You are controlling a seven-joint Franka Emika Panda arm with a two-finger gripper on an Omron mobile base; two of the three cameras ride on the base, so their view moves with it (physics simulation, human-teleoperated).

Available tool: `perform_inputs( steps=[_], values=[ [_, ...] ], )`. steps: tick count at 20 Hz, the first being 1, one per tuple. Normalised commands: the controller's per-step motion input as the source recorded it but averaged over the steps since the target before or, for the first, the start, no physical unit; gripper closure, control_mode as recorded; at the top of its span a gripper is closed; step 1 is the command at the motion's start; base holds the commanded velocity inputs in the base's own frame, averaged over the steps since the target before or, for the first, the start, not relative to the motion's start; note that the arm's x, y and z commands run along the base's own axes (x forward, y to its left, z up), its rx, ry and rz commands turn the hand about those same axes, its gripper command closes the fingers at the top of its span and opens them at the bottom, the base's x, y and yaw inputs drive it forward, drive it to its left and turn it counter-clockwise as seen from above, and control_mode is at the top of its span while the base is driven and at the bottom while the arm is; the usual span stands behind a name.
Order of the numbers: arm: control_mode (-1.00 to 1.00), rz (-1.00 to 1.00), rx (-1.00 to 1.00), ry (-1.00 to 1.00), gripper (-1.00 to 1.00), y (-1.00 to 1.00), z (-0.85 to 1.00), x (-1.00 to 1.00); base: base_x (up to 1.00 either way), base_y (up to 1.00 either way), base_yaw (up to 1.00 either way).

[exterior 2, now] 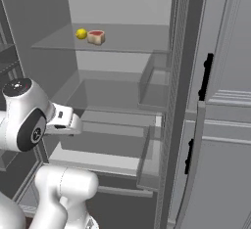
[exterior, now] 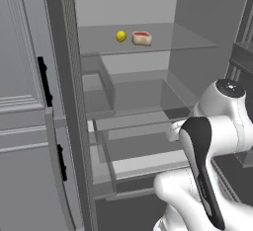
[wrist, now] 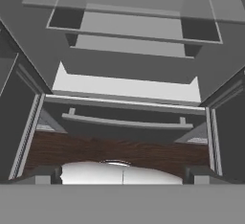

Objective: Place one lemon and one steak in each tupperware on the nearby counter, to pack two identical lunches.

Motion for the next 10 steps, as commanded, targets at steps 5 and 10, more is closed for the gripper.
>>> perform_inputs(
  steps=[5, 10],
  values=[
    [1.0, 0.0, 0.0, 0.0, -1.0, 0.0, 0.0, 0.0, 0.0, 0.0, 0.0],
    [-1.0, 0.0, -0.03, -0.41, -1.0, 0.0, 0.36, -0.32, 0.0, 0.0, 0.0]
  ],
)
